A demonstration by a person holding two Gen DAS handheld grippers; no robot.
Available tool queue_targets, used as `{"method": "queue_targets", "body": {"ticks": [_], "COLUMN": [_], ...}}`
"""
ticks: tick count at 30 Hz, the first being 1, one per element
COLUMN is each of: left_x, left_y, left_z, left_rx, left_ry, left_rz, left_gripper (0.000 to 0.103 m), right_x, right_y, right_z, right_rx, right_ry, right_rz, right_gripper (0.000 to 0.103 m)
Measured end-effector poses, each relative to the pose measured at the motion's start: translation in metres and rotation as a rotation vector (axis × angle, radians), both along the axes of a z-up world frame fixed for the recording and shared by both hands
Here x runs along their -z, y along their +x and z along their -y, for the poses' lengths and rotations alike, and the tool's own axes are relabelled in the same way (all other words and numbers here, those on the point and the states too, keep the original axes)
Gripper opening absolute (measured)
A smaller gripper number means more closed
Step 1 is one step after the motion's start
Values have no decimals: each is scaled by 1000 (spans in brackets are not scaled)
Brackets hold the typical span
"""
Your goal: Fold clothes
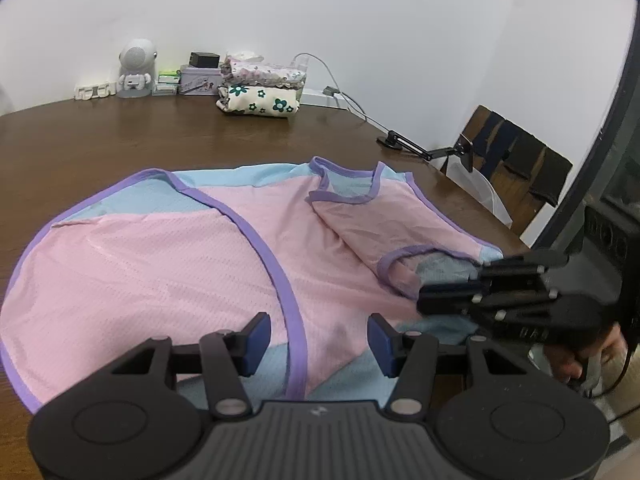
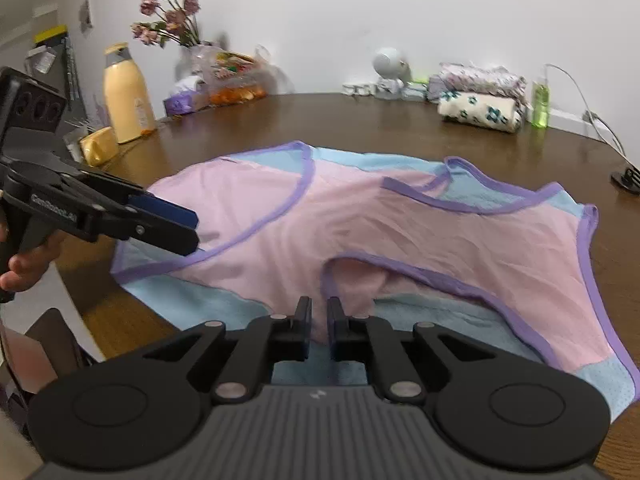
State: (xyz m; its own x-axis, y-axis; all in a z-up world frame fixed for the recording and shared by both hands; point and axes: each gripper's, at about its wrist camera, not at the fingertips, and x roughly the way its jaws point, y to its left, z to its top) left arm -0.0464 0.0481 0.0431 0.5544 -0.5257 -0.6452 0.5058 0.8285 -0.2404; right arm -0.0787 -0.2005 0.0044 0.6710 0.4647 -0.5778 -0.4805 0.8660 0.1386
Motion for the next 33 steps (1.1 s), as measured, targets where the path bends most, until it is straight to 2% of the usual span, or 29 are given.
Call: {"method": "queue_targets", "body": {"ticks": [2,4,6,9,12,15,18,21,23,24,28,31,33], "left_x": [3,4,4,8,12,15,18,22,25,26,27,24,25], "left_y": [-15,-34,-49,-50,-51,-51,-55,-55,-55,-54,-52,-55,-56], "left_z": [-11,-24,-34,-39,-43,-46,-48,-46,-45,-47,-52,-51,-49], "left_rx": [30,71,131,139,141,144,160,166,167,164,143,147,152], "left_ry": [10,12,22,32,41,51,25,34,48,42,13,23,47], "left_rz": [33,81,121,121,119,117,126,133,136,134,112,116,129], "left_gripper": [52,53,55,55,55,49,45,23,15,15,16,36,36], "right_x": [-7,-12,-15,-14,-8,-2,3,5,5,5,6,4,3], "right_y": [-9,-21,-33,-43,-45,-42,-41,-42,-40,-40,-40,-41,-42], "right_z": [6,14,22,26,24,24,27,31,34,36,37,37,39], "right_rx": [-2,-31,-85,-150,-185,-179,-176,-175,-165,-160,-149,-151,-157], "right_ry": [-4,-29,-61,-128,-170,-194,-198,-188,-177,-171,-164,-172,-170], "right_rz": [33,69,94,118,121,100,80,69,60,56,50,49,47], "right_gripper": [26,35,40,41,38,28,27,26,13,9,9,10,10]}}
